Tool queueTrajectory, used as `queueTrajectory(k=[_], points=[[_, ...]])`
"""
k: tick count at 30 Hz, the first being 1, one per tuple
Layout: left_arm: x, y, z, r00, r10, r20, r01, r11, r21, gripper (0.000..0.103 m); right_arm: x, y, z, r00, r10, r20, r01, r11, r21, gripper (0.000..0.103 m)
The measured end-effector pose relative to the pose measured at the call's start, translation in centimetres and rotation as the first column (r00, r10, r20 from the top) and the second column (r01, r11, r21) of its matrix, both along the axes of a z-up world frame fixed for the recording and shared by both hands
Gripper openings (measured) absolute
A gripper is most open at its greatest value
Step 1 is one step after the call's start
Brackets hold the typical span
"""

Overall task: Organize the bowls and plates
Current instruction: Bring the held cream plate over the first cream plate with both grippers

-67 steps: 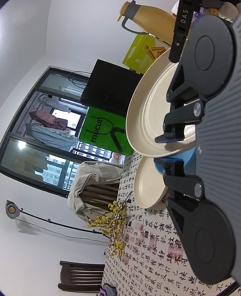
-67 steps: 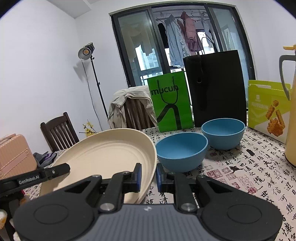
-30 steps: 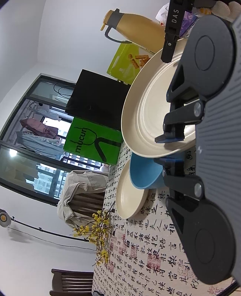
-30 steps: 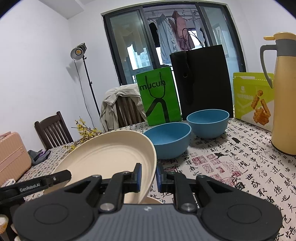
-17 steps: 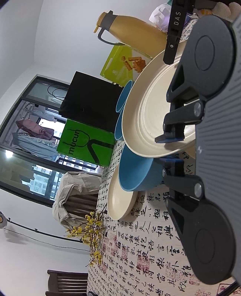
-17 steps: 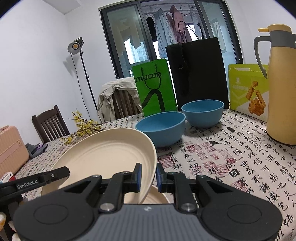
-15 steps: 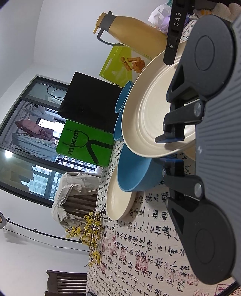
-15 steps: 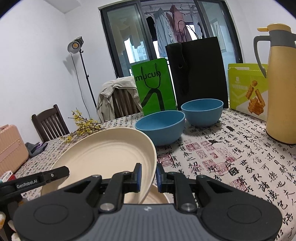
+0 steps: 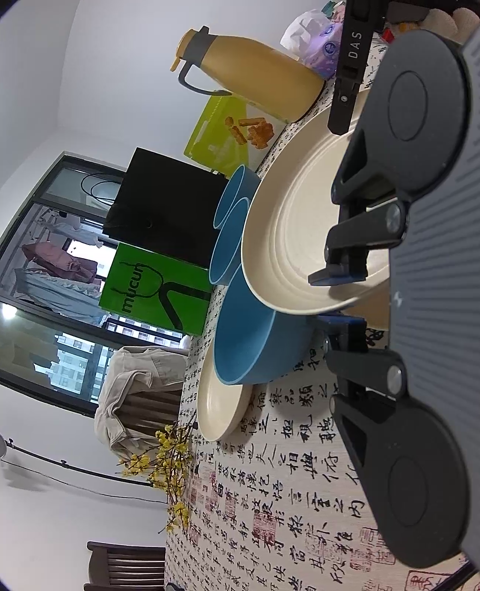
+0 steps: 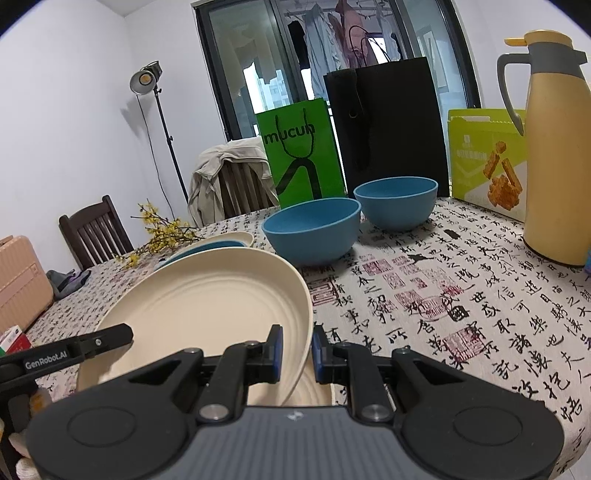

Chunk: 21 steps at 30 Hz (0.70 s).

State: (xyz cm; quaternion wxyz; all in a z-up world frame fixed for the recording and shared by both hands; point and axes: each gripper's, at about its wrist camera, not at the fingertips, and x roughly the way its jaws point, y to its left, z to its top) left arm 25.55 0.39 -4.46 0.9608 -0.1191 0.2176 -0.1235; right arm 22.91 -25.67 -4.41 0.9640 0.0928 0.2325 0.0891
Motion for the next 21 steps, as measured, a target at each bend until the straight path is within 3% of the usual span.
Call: queueTrajectory(k=[21], points=[[-1.3, -0.7, -1.2, 0.999, -0.010, -0.031, 0.011, 0.999, 0.031, 0.016, -0.7, -0.3, -1.4, 0.999, -0.008, -0.041, 0.007, 1.000, -0.013, 0.016]])
